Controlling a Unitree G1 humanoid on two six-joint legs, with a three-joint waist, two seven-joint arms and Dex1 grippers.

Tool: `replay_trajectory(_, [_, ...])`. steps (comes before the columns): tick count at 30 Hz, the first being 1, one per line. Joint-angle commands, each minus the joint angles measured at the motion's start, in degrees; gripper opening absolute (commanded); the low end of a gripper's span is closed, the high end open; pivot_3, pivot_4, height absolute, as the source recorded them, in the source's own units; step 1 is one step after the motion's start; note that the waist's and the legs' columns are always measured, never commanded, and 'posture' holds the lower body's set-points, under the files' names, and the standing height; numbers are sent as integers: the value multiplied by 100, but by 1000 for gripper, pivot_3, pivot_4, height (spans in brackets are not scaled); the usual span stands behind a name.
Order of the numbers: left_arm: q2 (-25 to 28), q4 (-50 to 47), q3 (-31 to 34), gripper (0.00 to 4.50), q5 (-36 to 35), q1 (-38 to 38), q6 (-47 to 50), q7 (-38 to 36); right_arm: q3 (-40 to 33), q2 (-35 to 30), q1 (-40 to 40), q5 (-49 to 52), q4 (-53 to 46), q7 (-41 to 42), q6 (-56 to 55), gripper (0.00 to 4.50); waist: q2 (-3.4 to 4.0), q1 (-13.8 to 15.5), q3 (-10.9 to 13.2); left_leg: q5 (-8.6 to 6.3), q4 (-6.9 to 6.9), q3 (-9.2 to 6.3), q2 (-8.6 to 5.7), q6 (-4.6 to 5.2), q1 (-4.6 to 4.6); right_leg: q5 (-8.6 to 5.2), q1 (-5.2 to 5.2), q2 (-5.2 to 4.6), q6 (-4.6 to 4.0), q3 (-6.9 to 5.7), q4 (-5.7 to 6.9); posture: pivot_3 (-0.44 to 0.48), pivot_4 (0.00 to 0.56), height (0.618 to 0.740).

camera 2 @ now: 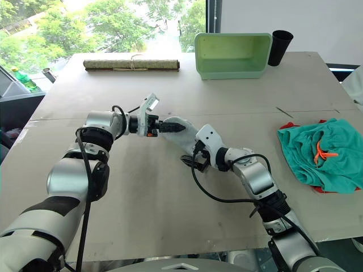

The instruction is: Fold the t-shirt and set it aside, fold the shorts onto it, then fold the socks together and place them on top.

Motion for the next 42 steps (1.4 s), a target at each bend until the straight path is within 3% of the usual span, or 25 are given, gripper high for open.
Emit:
replay_trajectory(1, [8, -24, 154, 4482, -282, -171, 588, -282, 85, 37, 51, 4, -31, 45, 71, 4500, 0, -3, 0, 0, 0, 0, 0, 0, -1, 0, 0, 0, 0, 0, 0, 0, 150, 740])
replay_trajectory(7, [128, -194, 397, 4482, -599, -286, 1132, -374, 91, 42, 62, -7, -5, 47, 46, 4500, -1, -9, 1, 0, 0, -1, 0, 0, -3, 0, -1, 0, 0, 0, 0, 0, 150, 740])
replay_trajectory(15, [347, -1806, -59, 4482, -1088, 295, 2097, -1088, 67, 39, 36, -50, 23, 47, 35, 4500, 0, -29, 1, 0, -1, -1, 0, -1, -2, 0, -1, -1, -1, 2, 0, 0, 150, 740])
replay_trajectory(23, [298, -2803, -155, 4482, -1518, 707, 2512, -749, -9, 46, 33, -58, -37, 25, 52, 4500, 0, -39, 1, 0, -1, -4, 0, -1, -3, 0, -1, -4, -2, 2, -1, 0, 150, 740])
replay_trajectory(34, [-104, -2909, -292, 4482, -1753, 888, 2521, -222, -742, 67, 111, 786, -1336, -76, 1009, 4500, 2, -3, 4, 0, -1, -4, 0, 0, -5, 0, -1, -5, -2, 2, -2, 0, 150, 740])
replay_trajectory(42, [-155, -2806, -258, 4482, -1886, 836, 2459, -85, -959, -376, 289, 1287, -2179, 6, 1557, 4500, 2, 19, 4, -2, -3, -6, 0, -2, -6, 0, -2, -9, -2, 2, -4, 0, 150, 740])
